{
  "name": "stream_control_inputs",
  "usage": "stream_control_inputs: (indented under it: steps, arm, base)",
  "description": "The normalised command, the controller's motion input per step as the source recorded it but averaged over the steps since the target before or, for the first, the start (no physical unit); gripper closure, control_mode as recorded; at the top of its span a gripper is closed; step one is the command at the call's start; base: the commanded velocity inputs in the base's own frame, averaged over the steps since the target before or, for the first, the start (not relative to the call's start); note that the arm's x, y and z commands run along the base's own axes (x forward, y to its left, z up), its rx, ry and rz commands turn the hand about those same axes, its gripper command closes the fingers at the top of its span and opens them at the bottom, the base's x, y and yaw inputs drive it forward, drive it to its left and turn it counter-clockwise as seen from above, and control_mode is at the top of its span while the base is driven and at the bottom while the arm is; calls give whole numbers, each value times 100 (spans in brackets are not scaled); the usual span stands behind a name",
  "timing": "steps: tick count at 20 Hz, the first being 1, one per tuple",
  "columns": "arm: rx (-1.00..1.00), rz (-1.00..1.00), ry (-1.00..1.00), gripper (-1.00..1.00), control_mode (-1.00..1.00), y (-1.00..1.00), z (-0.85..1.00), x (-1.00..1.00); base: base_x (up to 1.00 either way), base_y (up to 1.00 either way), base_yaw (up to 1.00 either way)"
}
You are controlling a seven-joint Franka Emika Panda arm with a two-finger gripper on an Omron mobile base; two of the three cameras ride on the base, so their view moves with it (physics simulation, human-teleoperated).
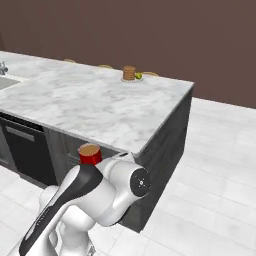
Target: Pick up the brewed coffee from the coffee machine and place it next to the breakfast plate on the dining counter.
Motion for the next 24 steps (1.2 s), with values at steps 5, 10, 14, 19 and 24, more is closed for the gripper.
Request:
stream_control_inputs:
  steps: [5,10,14,19,24]
  arm:
    - [0,0,0,100,100,0,0,0]
    - [0,0,0,100,100,0,0,0]
    - [0,0,0,100,100,0,0,0]
    - [0,0,0,100,100,0,0,0]
    - [0,0,0,100,100,0,0,0]
  base:
    - [70,-100,-7]
    - [91,-100,-2]
    - [89,-100,0]
    - [94,-100,0]
    - [100,-97,1]
